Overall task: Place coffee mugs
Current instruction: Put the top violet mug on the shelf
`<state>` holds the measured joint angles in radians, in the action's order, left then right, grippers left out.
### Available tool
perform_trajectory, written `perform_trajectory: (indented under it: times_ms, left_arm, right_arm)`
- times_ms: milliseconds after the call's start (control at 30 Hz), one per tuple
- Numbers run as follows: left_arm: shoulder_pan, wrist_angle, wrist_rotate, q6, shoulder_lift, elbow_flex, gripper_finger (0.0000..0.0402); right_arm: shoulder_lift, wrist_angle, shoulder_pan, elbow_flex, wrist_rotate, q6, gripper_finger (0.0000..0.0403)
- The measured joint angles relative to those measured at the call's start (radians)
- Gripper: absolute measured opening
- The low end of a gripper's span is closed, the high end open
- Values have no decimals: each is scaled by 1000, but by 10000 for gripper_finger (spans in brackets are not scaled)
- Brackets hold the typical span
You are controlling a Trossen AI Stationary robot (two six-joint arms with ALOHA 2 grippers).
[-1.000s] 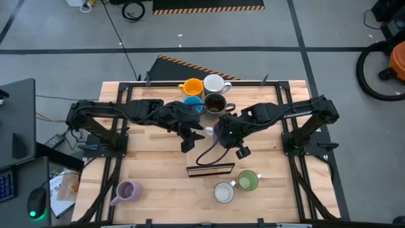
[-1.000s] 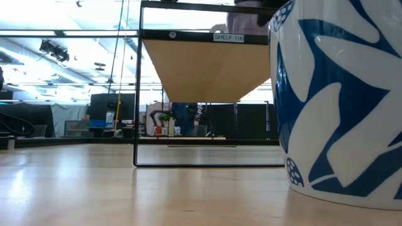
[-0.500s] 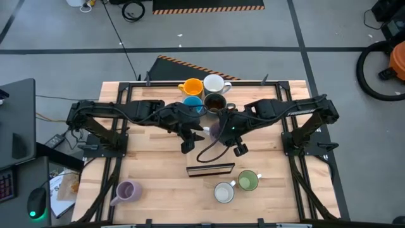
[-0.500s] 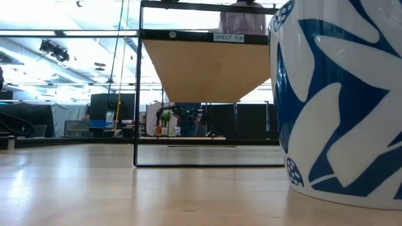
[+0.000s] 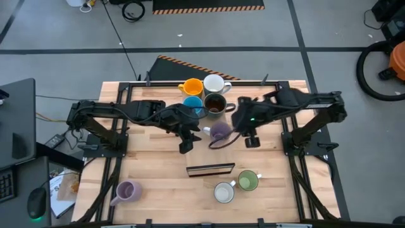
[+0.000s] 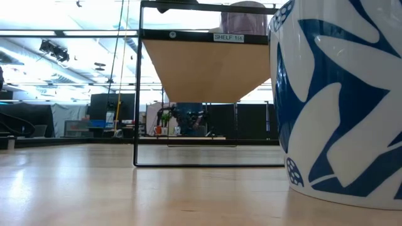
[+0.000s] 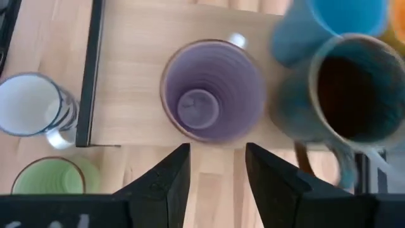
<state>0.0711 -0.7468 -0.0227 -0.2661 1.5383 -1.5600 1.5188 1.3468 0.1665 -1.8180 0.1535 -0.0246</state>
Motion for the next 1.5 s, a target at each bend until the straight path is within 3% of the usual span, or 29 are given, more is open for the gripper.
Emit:
perform_trajectory:
  times_ms: [300, 500, 767, 1500]
  left_arm:
    - [0, -9, -28, 50, 0, 0, 194]
    - [-1, -8, -70, 74, 0, 0, 194]
    - [7, -14, -18, 68, 0, 0, 194]
    - [-2, -18, -27, 41, 0, 0, 194]
  right_arm:
    - [-145, -92, 16, 195, 36, 161, 157]
    - [-181, -222, 17, 367, 2, 218, 157]
    - [-179, -401, 16, 525, -42, 292, 157]
    - [-179, -965, -69, 787, 30, 258, 157]
